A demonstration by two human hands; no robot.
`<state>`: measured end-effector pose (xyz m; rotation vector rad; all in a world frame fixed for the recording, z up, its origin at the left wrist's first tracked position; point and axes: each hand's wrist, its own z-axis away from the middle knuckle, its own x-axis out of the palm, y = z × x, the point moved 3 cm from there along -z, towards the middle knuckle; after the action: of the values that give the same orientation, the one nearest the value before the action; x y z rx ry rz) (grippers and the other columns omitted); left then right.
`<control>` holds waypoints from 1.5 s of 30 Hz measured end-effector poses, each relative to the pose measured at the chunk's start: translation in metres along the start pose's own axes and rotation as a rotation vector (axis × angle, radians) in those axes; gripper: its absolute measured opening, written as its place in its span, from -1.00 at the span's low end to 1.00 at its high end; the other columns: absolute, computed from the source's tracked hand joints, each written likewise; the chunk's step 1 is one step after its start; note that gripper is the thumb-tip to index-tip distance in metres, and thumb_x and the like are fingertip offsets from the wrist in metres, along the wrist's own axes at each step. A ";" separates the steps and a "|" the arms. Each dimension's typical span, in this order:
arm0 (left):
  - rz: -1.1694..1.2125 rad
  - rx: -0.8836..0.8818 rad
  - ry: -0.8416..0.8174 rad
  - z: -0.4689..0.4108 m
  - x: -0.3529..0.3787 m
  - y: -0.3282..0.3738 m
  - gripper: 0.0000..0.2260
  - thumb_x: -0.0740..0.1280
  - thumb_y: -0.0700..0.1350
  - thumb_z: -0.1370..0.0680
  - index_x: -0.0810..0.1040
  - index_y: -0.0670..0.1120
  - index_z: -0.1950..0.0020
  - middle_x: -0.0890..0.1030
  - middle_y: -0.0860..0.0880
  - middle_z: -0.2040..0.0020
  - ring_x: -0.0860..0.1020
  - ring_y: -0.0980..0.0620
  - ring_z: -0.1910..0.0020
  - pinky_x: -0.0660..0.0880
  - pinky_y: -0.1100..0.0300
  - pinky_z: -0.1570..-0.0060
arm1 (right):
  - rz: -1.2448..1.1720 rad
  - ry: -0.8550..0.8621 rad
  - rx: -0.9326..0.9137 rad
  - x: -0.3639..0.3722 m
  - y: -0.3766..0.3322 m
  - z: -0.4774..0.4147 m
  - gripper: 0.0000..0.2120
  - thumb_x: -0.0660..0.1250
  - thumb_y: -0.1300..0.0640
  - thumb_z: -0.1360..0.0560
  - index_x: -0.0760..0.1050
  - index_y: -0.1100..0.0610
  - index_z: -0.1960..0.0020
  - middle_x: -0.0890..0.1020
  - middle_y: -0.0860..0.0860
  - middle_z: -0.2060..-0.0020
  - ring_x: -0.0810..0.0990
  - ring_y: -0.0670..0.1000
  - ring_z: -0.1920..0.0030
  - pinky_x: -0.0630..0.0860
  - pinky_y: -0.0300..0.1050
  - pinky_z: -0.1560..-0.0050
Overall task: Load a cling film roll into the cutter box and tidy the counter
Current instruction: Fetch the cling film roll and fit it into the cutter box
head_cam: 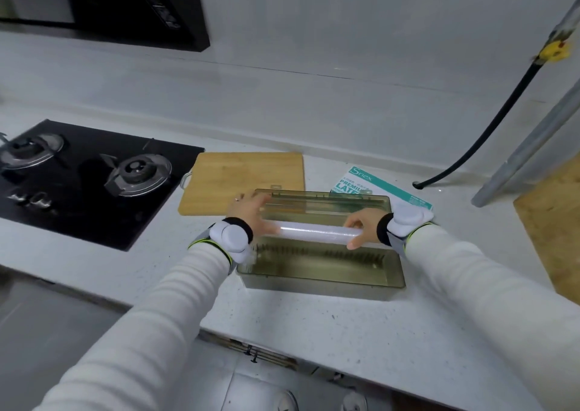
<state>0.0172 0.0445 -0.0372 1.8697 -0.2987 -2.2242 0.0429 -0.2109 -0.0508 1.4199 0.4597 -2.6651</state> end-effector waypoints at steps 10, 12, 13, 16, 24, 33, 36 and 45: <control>0.130 0.122 -0.241 0.003 0.029 0.018 -0.72 0.47 -0.06 -0.42 0.62 -0.05 -0.11 0.63 -0.01 -0.12 0.57 -0.02 -0.11 0.50 0.16 -0.15 | 0.018 -0.081 -0.004 0.008 0.008 0.006 -0.53 0.43 0.00 -0.42 0.45 0.10 -0.28 0.54 0.06 -0.22 0.49 0.08 -0.21 0.37 -0.19 -0.12; 0.197 0.118 -0.228 0.003 0.030 0.019 -0.75 0.48 -0.08 -0.41 0.63 -0.05 -0.07 0.64 0.00 -0.09 0.57 0.00 -0.07 0.51 0.18 -0.13 | 0.008 -0.092 -0.005 0.009 0.011 0.008 -0.54 0.42 0.01 -0.44 0.45 0.12 -0.29 0.55 0.07 -0.21 0.50 0.08 -0.21 0.35 -0.22 -0.09; 0.232 0.113 -0.221 0.002 0.030 0.019 -0.77 0.49 -0.09 -0.41 0.64 -0.06 -0.05 0.64 0.01 -0.07 0.57 0.01 -0.05 0.50 0.19 -0.12 | 0.005 -0.097 -0.005 0.009 0.012 0.008 -0.54 0.41 0.01 -0.44 0.46 0.12 -0.29 0.55 0.07 -0.21 0.50 0.08 -0.21 0.34 -0.22 -0.09; 0.328 0.110 -0.196 0.002 0.027 0.022 -0.88 0.48 -0.14 -0.42 0.65 -0.08 0.07 0.66 0.00 0.04 0.56 0.05 0.07 0.53 0.17 -0.11 | -0.002 -0.113 -0.003 0.010 0.016 0.010 -0.55 0.40 0.00 -0.45 0.46 0.11 -0.29 0.55 0.06 -0.21 0.50 0.07 -0.21 0.34 -0.23 -0.07; 0.321 0.052 -0.187 0.001 0.025 0.026 -0.94 0.36 -0.20 -0.48 0.63 -0.13 0.12 0.61 -0.01 0.13 0.55 0.03 0.09 0.54 0.13 -0.13 | -0.004 -0.161 -0.026 0.012 0.020 0.009 -0.61 0.35 -0.03 -0.48 0.50 0.09 -0.26 0.57 0.03 -0.20 0.43 -0.08 -0.01 0.31 -0.23 -0.08; 0.358 0.043 -0.186 -0.002 0.023 0.022 -0.93 0.34 -0.21 -0.50 0.55 -0.07 0.17 0.57 0.02 0.16 0.51 0.05 0.13 0.49 0.20 -0.05 | -0.030 -0.191 -0.039 0.008 0.018 0.007 -0.57 0.34 -0.03 -0.49 0.46 0.08 -0.32 0.55 0.02 -0.24 0.48 0.00 -0.14 0.30 -0.23 -0.13; 0.344 0.056 -0.171 -0.004 0.024 0.017 -0.94 0.33 -0.20 -0.52 0.56 -0.07 0.13 0.58 0.01 0.13 0.50 0.06 0.12 0.46 0.23 -0.01 | -0.017 -0.182 -0.032 0.006 0.020 0.007 -0.57 0.34 -0.02 -0.49 0.45 0.07 -0.33 0.55 0.01 -0.24 0.49 0.02 -0.22 0.31 -0.24 -0.13; 0.273 -0.122 0.005 -0.014 0.024 -0.006 -0.86 0.24 -0.24 -0.55 0.51 -0.08 0.16 0.57 -0.08 0.01 0.50 -0.01 0.08 0.40 0.23 0.07 | 0.016 -0.219 0.013 0.010 0.031 0.006 -0.59 0.36 -0.01 -0.48 0.48 0.07 -0.30 0.56 0.02 -0.23 0.51 0.05 -0.22 0.37 -0.14 -0.25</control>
<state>0.0268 0.0433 -0.0643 1.6615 -0.3834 -2.0086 0.0389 -0.2419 -0.0625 1.1114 0.4083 -2.7719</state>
